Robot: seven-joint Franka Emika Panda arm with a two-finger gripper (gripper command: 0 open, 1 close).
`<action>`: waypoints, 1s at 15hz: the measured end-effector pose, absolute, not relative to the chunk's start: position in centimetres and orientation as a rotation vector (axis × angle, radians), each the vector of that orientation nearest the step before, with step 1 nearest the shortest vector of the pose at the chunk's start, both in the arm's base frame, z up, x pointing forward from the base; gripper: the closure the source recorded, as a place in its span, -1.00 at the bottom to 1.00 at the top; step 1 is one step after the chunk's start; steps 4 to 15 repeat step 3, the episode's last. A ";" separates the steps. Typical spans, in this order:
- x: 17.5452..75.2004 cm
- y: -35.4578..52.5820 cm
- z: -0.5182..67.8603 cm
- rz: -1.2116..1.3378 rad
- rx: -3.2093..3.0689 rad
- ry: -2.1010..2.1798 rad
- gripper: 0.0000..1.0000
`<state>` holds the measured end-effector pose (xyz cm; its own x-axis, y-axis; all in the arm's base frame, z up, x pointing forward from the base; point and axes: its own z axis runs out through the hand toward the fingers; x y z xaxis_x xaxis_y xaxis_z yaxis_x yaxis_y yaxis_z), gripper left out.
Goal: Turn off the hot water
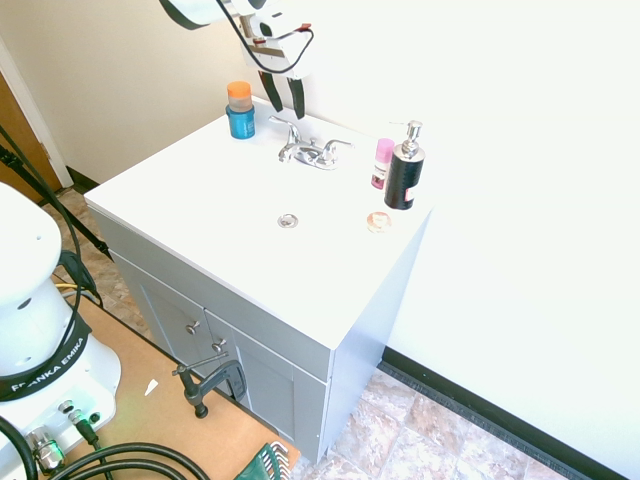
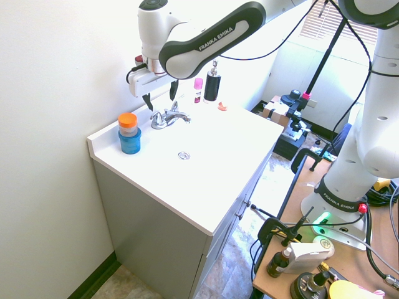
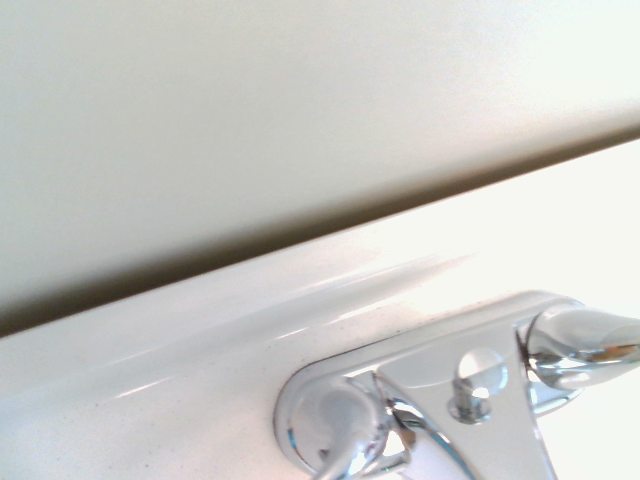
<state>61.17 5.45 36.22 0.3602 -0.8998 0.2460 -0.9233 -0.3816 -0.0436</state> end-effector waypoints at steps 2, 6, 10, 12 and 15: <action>58.5 1.9 39.0 0.292 2.520 -1.766 -1.00; 56.7 0.3 40.1 0.268 2.537 -1.775 -1.00; 56.7 0.3 40.1 0.268 2.537 -1.775 -1.00; 56.7 0.3 40.1 0.268 2.537 -1.775 -1.00; 56.7 0.3 40.1 0.268 2.537 -1.775 -1.00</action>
